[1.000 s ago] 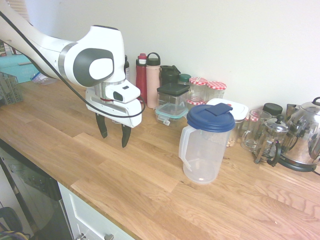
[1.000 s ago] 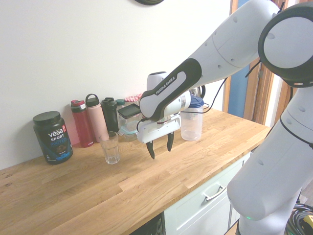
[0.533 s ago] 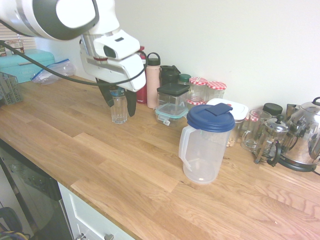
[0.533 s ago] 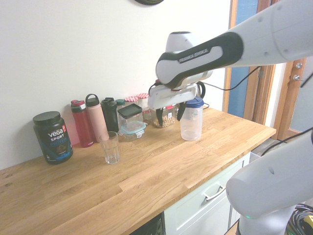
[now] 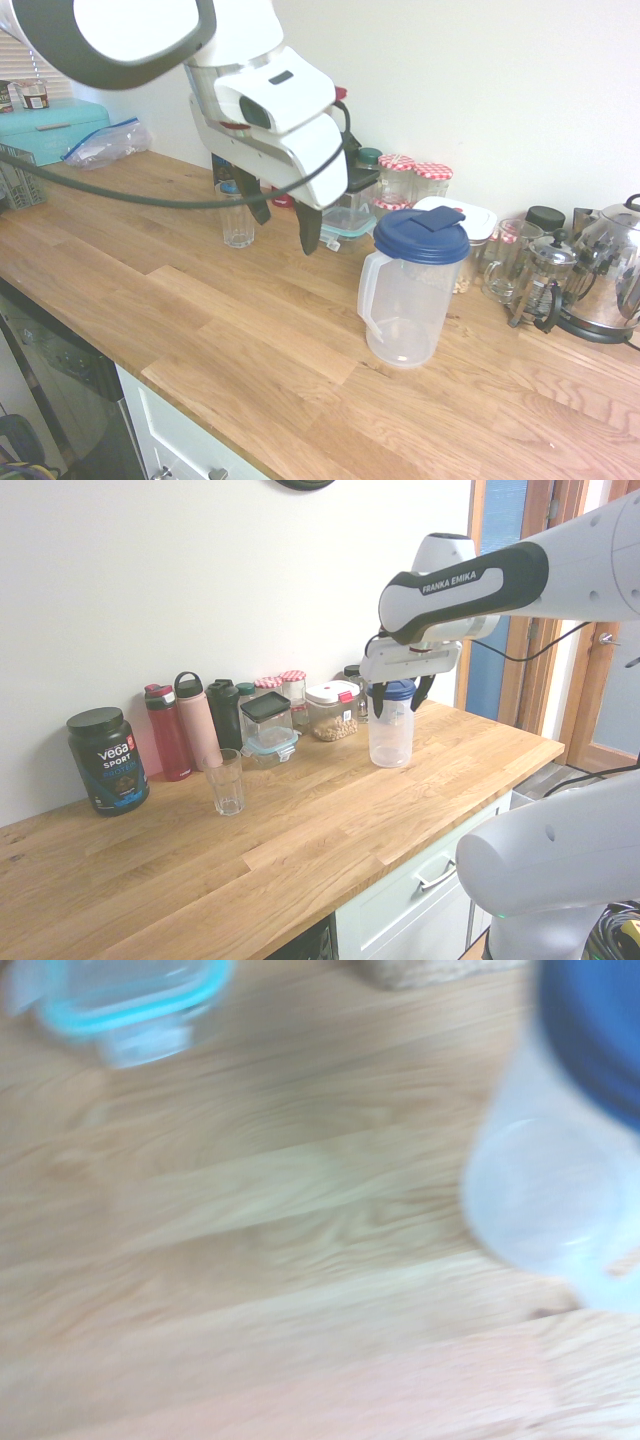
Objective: Pour me some water
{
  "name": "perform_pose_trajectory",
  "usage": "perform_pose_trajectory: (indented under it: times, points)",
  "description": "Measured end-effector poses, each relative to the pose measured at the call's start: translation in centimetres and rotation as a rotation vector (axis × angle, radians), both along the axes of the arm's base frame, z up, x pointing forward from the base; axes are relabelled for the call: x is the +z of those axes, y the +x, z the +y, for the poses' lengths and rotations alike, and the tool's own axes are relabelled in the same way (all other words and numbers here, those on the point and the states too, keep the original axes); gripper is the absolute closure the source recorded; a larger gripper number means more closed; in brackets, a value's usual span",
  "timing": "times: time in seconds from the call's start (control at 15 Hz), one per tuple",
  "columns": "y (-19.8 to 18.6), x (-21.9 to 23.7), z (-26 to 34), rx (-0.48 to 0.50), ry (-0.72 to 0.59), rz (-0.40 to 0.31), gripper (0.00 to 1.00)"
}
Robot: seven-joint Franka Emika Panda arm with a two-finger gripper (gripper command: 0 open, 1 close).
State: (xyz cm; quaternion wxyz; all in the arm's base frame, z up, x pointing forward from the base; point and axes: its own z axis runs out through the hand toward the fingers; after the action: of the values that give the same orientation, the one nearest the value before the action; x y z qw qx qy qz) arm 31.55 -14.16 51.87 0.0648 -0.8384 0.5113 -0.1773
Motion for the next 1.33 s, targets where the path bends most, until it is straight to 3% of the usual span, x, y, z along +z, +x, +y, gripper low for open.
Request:
perform_pose_trajectory:
  times: [0.33,0.73,0.8,1.33]
  points:
    - [1.0,-3.0,-2.6,-0.025,-0.014,0.02,0.0]
    - [3.9,-4.1,-5.3,-0.006,-0.056,-0.007,0.0]
    - [4.5,-4.2,-5.8,-0.003,-0.066,-0.014,1.0]
    - [6.8,-4.7,-7.7,-0.02,-0.078,-0.023,1.0]
